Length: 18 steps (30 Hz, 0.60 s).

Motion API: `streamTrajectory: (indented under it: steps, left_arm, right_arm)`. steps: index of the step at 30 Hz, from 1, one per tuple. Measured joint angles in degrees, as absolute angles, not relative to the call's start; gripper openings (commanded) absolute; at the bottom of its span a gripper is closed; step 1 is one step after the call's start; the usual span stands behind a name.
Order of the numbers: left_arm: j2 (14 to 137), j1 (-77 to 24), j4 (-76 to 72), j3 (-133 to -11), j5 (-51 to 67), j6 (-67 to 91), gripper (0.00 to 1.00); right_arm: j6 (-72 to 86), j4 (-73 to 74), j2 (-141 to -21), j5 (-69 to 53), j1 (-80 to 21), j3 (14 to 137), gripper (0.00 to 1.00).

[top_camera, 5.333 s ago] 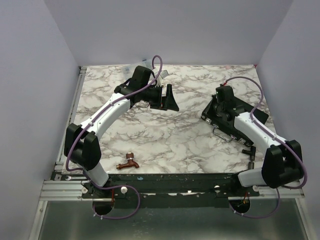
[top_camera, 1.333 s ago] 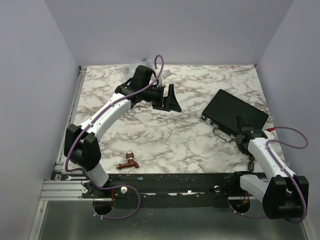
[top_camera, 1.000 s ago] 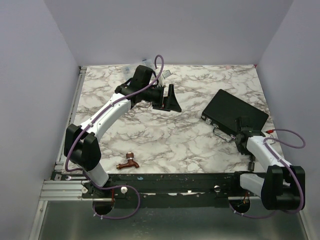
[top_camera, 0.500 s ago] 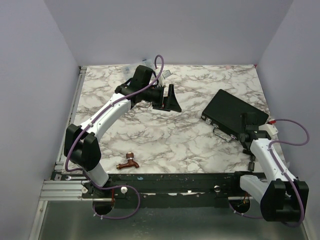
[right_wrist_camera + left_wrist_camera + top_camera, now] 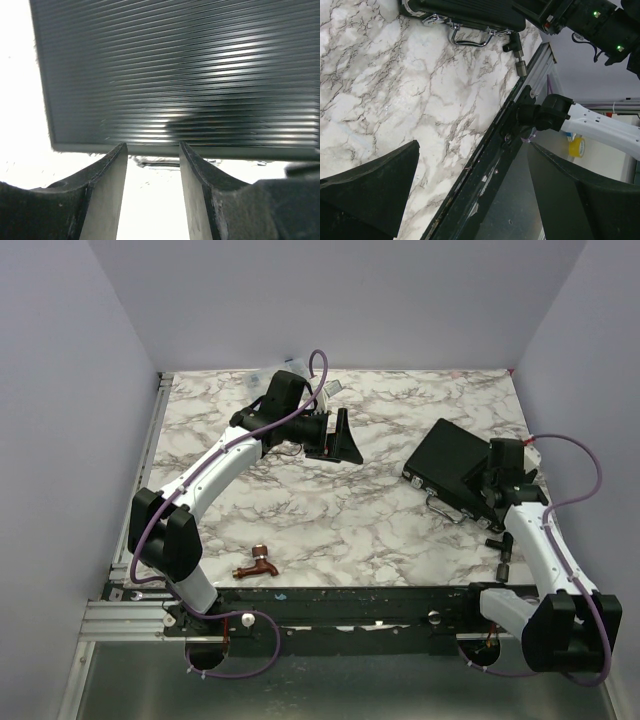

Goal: Pack up texas hold em set

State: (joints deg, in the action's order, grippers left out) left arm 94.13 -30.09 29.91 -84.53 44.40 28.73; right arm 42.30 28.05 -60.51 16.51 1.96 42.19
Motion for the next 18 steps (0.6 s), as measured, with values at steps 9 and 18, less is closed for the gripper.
streamTrajectory:
  steps: [9, 18]
  left_arm:
    - [92.53, -30.09, 29.15, -83.7, 40.64, 27.14, 0.89]
    - [88.01, -31.59, 26.13, -79.7, 33.67, 23.33, 0.89]
  right_arm:
    - [36.8, 24.71, -63.92, 2.35, -8.84, 47.27, 0.63]
    - [30.87, 24.25, -65.08, -1.76, -18.92, 49.45, 0.65]
